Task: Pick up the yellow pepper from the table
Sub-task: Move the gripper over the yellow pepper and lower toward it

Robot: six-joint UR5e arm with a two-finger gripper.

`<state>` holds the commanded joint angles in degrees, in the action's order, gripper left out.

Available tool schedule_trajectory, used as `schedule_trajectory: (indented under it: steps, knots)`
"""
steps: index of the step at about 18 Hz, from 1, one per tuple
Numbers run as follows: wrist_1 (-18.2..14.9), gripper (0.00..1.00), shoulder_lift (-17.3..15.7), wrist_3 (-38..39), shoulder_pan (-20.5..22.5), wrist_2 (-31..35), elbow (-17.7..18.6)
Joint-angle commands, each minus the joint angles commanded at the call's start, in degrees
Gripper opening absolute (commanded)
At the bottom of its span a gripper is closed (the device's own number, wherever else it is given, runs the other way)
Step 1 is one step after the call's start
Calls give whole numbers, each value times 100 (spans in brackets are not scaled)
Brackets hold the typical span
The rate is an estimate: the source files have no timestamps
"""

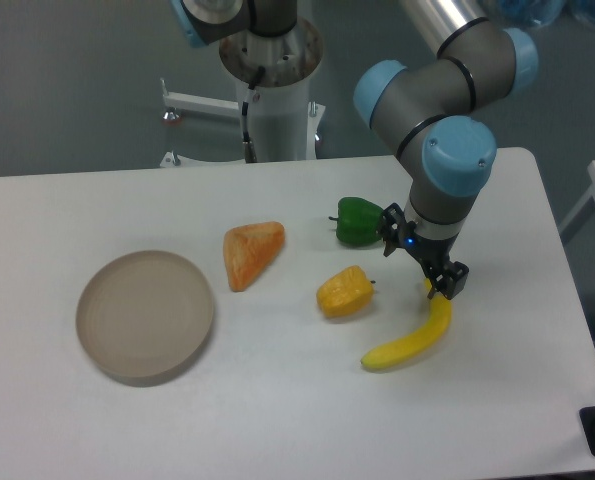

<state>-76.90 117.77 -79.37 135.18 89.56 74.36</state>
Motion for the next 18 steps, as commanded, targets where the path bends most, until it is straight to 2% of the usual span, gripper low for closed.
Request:
schedule_trajectory:
  steps: [7, 10, 18]
  knots:
    - [35, 100, -53, -9, 9, 0, 105]
    - [53, 100, -176, -17, -44, -17, 421]
    - [105, 100, -229, 26, -606, 18, 993]
